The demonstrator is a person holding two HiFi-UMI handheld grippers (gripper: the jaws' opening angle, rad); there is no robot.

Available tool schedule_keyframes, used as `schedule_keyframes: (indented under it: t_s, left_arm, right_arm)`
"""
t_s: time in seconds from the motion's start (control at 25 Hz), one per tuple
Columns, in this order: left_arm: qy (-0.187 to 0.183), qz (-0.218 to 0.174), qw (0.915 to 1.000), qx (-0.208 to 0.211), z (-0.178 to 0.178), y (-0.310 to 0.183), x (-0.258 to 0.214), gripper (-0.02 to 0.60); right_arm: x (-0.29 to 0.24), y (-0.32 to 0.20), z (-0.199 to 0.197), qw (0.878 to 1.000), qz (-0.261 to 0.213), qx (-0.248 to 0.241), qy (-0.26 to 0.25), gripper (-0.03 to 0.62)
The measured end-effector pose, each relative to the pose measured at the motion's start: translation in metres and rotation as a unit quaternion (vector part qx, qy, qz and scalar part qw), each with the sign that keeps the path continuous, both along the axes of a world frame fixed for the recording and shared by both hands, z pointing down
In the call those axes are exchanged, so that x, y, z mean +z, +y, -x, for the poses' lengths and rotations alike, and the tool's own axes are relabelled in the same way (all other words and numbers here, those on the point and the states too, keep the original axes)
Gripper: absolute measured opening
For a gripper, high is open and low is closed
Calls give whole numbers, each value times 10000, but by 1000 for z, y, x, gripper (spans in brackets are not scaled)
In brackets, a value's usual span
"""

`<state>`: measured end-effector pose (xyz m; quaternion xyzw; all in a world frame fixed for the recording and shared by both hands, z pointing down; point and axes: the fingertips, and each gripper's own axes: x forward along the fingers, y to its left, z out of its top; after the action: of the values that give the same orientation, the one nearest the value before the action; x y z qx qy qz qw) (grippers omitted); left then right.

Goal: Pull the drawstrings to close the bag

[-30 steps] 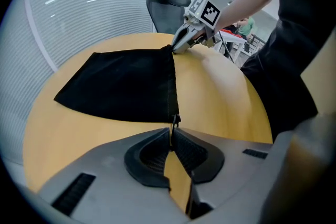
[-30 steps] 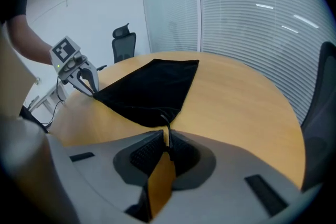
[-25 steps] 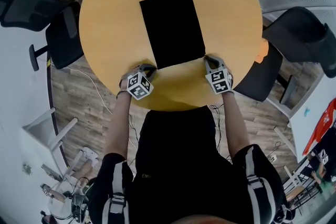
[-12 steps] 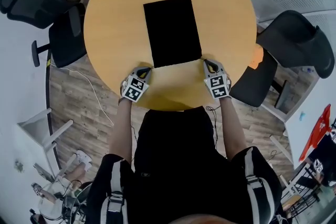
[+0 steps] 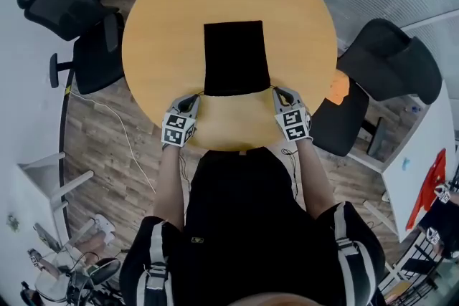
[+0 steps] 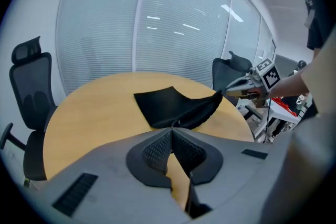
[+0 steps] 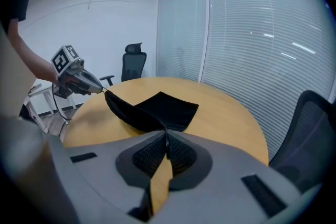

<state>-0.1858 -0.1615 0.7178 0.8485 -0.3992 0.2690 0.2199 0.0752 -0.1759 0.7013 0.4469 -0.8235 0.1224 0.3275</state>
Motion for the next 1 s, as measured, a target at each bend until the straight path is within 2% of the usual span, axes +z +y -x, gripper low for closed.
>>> schedule_keyframes:
  t_s: [0.24, 0.56, 0.72, 1.0]
  left_arm:
    - [358, -351, 9971, -579, 2, 16, -34, 15]
    - [762, -775, 9887, -1032, -3, 37, -79, 15]
    - [775, -1060, 9852, -1100, -7, 48, -105, 15]
    - [775, -1561, 9751, -1369, 1, 59, -151, 15]
  right_arm:
    - [-30, 12, -4, 9995, -302, -132, 10, 57]
    - [-59, 35, -17, 9980, -596, -228, -40, 57]
    - [-77, 49, -24, 9968, -743, -261, -107, 55]
    - [-122, 50, -25, 9919, -1095, -206, -608, 55]
